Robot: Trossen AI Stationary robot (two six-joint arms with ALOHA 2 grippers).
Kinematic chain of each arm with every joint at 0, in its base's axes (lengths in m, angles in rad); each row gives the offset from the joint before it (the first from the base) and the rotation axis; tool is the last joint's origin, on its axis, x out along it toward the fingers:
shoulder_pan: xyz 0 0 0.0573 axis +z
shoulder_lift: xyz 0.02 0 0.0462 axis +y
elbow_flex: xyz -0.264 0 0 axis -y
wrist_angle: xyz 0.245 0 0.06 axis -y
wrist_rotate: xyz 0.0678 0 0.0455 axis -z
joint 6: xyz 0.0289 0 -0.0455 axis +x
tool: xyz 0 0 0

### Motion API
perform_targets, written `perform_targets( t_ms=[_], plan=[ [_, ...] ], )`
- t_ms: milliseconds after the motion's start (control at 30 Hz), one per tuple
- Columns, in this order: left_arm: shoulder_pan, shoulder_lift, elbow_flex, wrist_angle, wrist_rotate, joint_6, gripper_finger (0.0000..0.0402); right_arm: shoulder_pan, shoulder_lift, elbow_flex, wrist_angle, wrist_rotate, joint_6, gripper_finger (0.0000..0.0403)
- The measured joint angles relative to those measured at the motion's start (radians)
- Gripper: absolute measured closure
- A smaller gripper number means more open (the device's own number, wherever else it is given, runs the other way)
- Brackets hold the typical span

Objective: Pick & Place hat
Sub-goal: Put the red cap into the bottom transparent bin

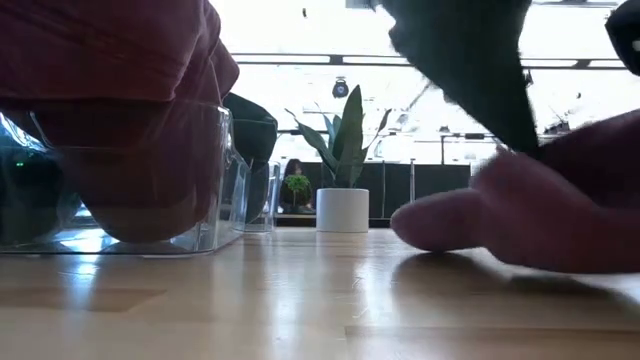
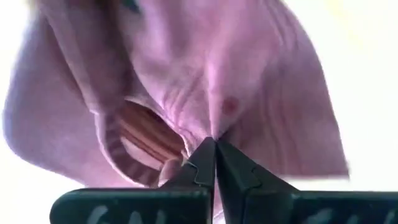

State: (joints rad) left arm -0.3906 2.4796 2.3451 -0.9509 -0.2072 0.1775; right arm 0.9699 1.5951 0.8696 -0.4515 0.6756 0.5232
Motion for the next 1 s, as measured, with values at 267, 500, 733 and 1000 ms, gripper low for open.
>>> perform_targets(
  t_ms=[267,500,733,1000],
  plan=[
    [-0.046,-0.050,-0.004,0.066,0.086,-0.019,0.0343,0.003,-0.028,0.000,-0.010,-0.036,0.109,0.0400],
    [-0.040,-0.039,-0.008,0.164,0.096,-0.200,0.0243,0.000,-0.038,0.000,-0.029,-0.020,0.243,0.0399],
    [-0.098,-0.005,-0.008,0.185,0.087,-0.010,0.0235,-0.001,-0.066,0.000,-0.041,-0.015,0.289,0.0396],
    [-0.133,0.066,-0.012,0.195,-0.051,0.292,0.0222,0.002,-0.072,0.000,-0.020,-0.001,0.284,0.0396]
  ],
)
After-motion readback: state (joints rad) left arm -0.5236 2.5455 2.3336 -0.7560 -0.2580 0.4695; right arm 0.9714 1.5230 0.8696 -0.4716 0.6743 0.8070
